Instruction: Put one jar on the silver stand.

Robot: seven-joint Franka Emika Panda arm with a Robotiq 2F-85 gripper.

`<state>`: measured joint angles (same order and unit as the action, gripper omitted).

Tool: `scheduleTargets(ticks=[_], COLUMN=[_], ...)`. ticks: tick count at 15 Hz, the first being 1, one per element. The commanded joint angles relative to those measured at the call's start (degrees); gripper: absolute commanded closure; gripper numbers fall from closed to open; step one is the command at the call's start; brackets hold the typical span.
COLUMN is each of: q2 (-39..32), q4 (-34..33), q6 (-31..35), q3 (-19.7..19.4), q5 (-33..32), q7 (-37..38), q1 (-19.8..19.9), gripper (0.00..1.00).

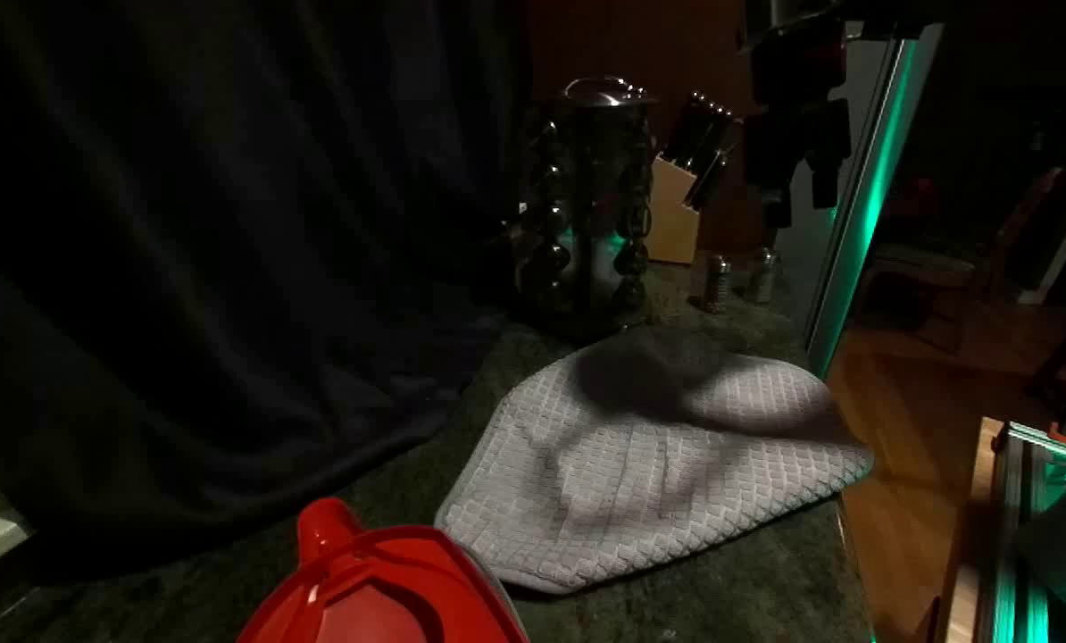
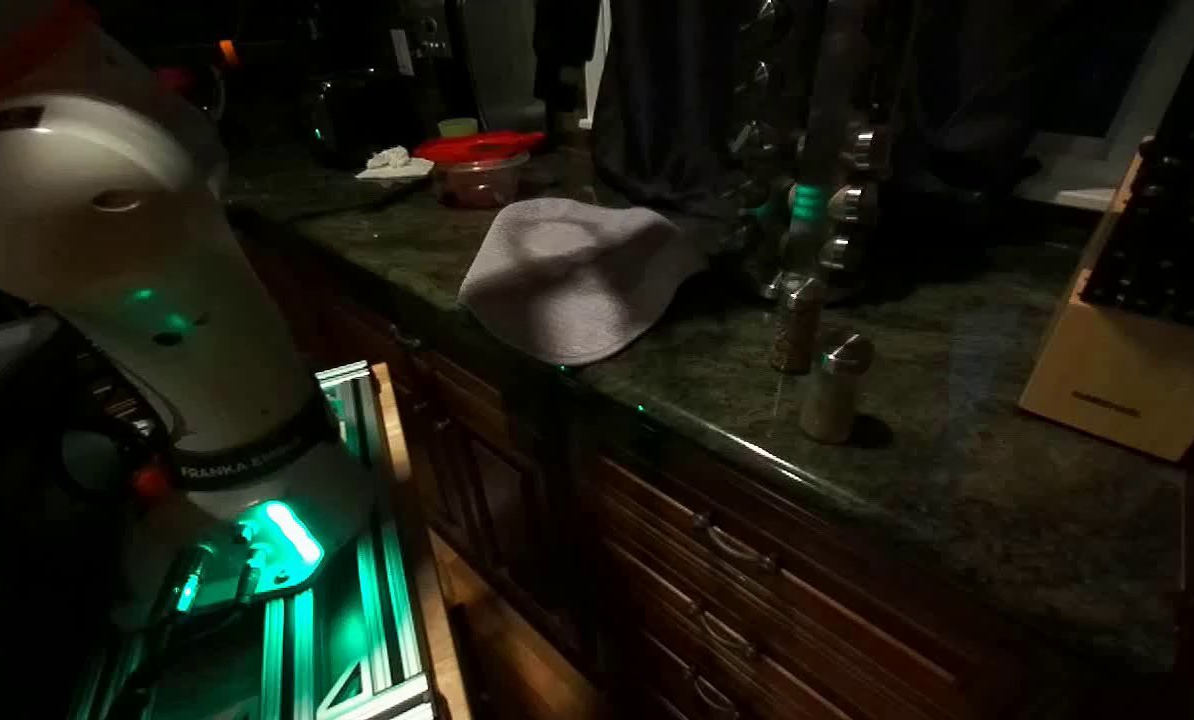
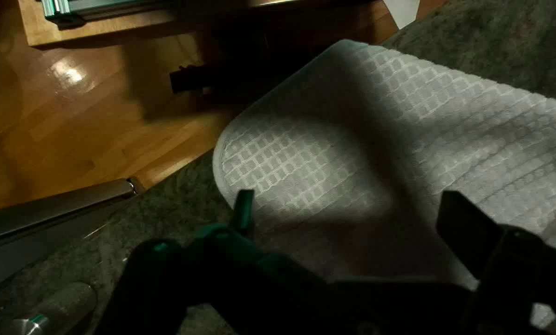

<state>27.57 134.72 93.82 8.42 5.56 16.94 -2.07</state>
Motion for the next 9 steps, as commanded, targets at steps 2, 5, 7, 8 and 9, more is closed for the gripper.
scheduleTargets(ticks=[2, 5, 7, 8, 9], q2=[0.0, 0.0, -0.2, -0.8, -1.1], q4=[-0.1, -0.1, -0.3, -0.5, -0.5], q6=[-0.1, -0.1, 0.1, 0.4, 1.3], q3=[-0.2, -0.2, -0.4, -0.6, -0.9], q5=[-0.1, -0.1, -0.2, -1.0, -1.6], q7=[0.1, 0.1, 0.3, 0.7, 1.2], q1=[-0.2, -0.2, 0.1, 0.8, 1.4], gripper=[0.00, 0.00, 0.00, 0.00, 0.00])
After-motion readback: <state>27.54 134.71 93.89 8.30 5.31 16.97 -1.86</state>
